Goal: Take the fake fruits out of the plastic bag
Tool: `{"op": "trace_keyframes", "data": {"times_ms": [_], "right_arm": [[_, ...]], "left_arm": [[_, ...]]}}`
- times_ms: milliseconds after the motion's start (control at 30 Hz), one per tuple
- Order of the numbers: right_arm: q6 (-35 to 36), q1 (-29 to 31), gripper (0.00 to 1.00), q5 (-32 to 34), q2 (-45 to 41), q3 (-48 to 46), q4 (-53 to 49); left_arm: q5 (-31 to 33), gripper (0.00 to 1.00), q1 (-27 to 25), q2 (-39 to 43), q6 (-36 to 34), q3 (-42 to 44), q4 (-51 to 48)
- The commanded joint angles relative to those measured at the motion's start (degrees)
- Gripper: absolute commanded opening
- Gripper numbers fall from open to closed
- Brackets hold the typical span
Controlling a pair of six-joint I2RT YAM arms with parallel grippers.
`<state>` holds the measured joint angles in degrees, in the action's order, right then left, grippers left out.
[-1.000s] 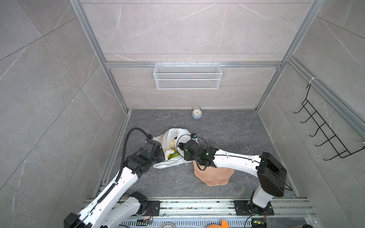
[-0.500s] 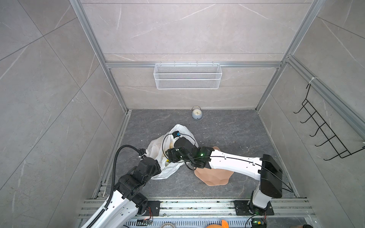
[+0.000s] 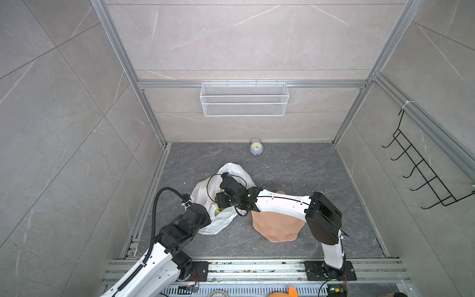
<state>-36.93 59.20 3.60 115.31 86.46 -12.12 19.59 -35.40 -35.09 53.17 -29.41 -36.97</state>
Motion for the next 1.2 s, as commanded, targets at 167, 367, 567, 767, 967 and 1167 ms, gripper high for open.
{"op": "trace_keyframes", "data": {"times_ms": [167, 367, 567, 767, 967, 1167], "right_arm": [[-3.2, 0.2, 0.58, -1.9, -2.0, -2.2, 1.4], [-7.5, -2.2, 0.58, 1.6, 1.0, -4.1, -0.4], [-3.2, -3.2, 0.61, 9.1, 1.0, -0.8, -5.1], [-0.2, -3.4, 0.63, 5.3, 5.9, 5.1, -5.4], [1.5, -2.6, 0.69, 1.8, 7.6, 6.6, -4.3], [1.5, 0.2, 0.79, -1.5, 6.0, 0.8, 1.5]], "left_arm": [[3.3, 0.0, -0.2, -0.5, 1.4, -0.8, -1.9], [7.1, 0.0, -0.2, 3.0, 3.5, -0.8, -3.9], [7.2, 0.0, -0.2, 4.5, 4.6, -0.4, -6.3], [8.8, 0.0, -0.2, 6.0, 5.1, 0.3, -7.2], [8.8, 0.0, -0.2, 8.1, 3.8, 0.6, -6.3], [9.6, 0.0, -0.2, 9.4, 3.5, 1.2, -6.1]]}}
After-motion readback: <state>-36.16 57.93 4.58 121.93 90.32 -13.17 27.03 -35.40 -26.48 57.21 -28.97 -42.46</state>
